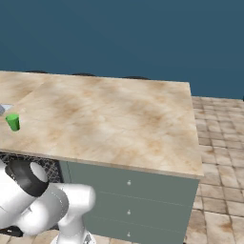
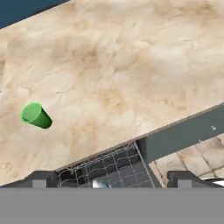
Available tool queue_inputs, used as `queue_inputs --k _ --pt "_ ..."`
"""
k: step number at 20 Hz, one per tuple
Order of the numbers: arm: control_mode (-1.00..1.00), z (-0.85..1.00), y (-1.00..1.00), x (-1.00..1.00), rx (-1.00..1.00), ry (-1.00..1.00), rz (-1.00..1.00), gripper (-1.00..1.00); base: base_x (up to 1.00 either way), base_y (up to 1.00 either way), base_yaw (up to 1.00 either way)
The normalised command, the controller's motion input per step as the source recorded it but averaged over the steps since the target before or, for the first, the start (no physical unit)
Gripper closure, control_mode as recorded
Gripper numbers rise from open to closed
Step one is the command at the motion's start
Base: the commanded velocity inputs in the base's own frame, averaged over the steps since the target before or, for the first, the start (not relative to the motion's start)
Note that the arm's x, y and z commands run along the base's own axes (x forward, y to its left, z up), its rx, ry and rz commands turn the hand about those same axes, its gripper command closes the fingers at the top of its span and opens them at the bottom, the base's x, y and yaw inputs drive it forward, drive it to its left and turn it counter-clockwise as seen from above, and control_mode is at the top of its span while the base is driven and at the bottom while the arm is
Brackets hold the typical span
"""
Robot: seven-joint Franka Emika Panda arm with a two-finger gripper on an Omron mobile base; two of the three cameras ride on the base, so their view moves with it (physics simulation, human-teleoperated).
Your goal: Pick up the cup and bowl from the counter, place them in the dishwasher, and close the dishwasher door.
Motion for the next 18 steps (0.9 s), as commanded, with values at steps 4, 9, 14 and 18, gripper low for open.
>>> queue_inputs --k 4,9,14,18 --pt "-1.00 -0.23 0.00 0.96 0.00 0.24 0.25 -1.00 0.00 0.00 0.00" --pt "-1.00 -0.22 0.03 0.94 0.00 0.25 0.22 -1.00 0.00 0.00 0.00" --pt "-1.00 -0.10 0.25 0.74 0.00 0.19 0.10 -1.00 0.00 0.00 0.00" --pt "-1.00 -0.08 0.39 0.50 -0.01 0.13 0.07 -1.00 0.00 0.00 0.00"
